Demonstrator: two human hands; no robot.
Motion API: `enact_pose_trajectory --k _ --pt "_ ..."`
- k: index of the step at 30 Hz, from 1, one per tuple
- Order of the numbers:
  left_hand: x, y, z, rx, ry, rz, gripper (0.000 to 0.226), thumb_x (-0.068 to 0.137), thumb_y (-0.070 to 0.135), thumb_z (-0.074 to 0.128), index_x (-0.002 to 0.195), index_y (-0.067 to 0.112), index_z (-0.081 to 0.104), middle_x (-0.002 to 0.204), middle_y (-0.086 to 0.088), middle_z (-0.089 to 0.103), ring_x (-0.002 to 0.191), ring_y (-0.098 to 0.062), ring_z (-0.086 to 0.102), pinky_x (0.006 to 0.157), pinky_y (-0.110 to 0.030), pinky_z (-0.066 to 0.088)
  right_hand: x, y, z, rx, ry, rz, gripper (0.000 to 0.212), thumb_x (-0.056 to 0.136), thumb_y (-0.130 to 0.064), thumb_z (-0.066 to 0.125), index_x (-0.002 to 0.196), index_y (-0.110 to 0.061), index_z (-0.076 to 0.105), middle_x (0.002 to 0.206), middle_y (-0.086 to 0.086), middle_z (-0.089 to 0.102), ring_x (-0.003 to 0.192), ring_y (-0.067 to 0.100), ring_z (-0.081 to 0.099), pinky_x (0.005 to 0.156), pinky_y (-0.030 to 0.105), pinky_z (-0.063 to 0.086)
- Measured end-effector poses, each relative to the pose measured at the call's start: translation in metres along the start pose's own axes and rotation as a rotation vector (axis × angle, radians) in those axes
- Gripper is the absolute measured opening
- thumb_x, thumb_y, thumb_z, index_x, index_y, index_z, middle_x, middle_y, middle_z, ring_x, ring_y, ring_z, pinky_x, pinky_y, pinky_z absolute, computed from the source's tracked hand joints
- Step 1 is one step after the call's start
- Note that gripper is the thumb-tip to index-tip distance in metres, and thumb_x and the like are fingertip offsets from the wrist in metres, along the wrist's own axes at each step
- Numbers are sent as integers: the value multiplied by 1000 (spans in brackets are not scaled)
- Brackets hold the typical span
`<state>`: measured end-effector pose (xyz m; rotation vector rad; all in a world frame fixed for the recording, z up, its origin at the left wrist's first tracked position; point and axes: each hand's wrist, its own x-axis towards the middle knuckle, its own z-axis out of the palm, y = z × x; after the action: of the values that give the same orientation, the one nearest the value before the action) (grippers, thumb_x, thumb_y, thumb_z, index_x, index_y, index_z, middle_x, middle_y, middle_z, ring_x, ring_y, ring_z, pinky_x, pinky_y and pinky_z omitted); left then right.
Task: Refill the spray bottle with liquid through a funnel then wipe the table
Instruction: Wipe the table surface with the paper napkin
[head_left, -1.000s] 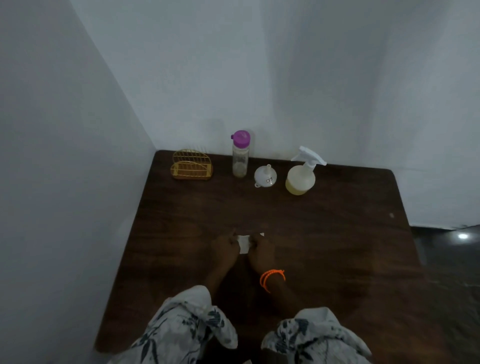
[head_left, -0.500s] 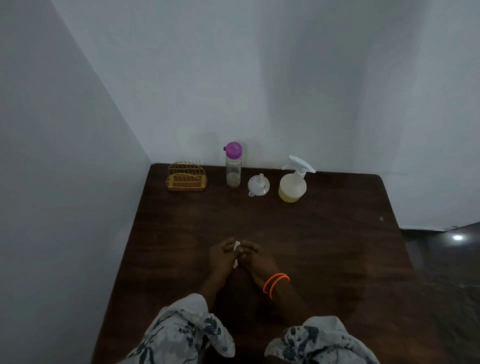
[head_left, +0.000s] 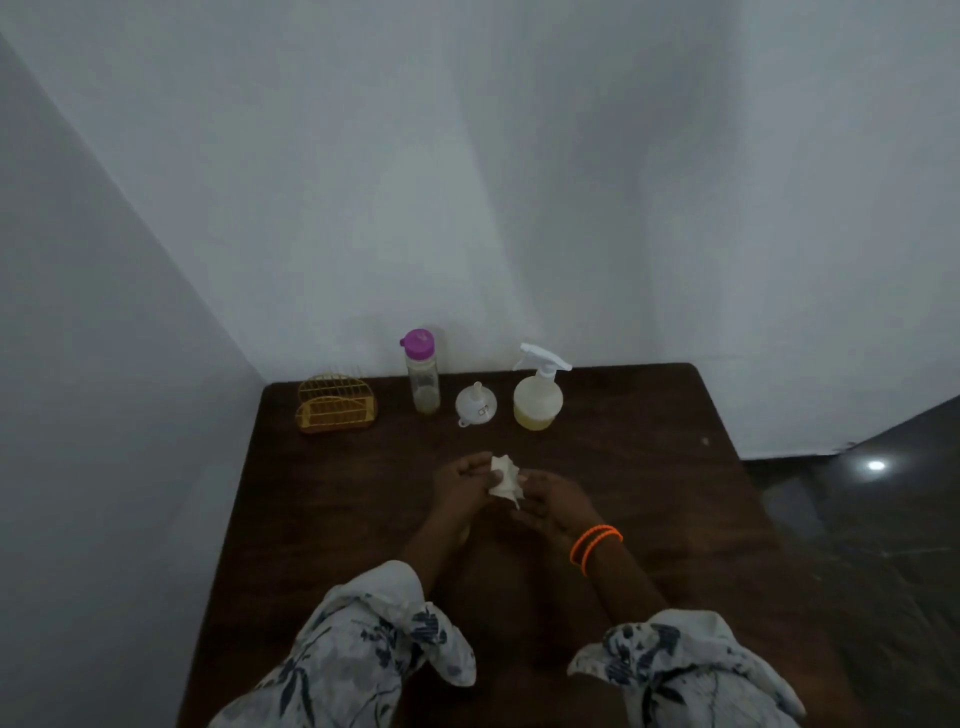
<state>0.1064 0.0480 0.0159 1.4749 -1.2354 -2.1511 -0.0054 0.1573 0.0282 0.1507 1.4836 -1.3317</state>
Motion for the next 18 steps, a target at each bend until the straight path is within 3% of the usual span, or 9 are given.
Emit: enact_pose_trajectory --k 3,7,9,14,18 --pt "-5 12 20 87 -35 47 29 83 1 77 104 21 75 111 -9 74 103 -27 71 88 -46 61 -12 -20 -19 31 53 -75 32 89 7 64 121 -1 63 117 23 67 110 38 65 91 49 58" --pt "-13 32 58 241 -101 110 25 86 6 76 108 17 73 106 -3 72 94 -15 68 71 -24 57 -28 -51 -49 9 124 -206 40 83 13 69 121 -1 65 117 24 67 109 38 66 85 44 61" --pt "-15 38 81 297 -116 136 24 87 8 76 110 15 73 104 -1 71 93 -14 67 70 -22 55 -35 -64 -69 29 136 -245 42 82 14 70 121 0 65 115 24 68 103 36 68 76 40 63" --pt "-18 34 147 340 -135 164 26 80 12 83 105 19 79 103 -3 77 96 -20 72 87 -38 62 -52 -91 -132 94 181 -315 36 80 17 69 114 3 67 109 27 69 98 37 68 84 48 61" --pt "-25 20 209 364 -139 161 22 74 13 89 92 21 79 92 -7 78 87 -24 75 81 -39 63 -57 -101 -196 71 241 -330 26 78 16 72 97 -1 72 109 31 70 96 38 68 94 56 56"
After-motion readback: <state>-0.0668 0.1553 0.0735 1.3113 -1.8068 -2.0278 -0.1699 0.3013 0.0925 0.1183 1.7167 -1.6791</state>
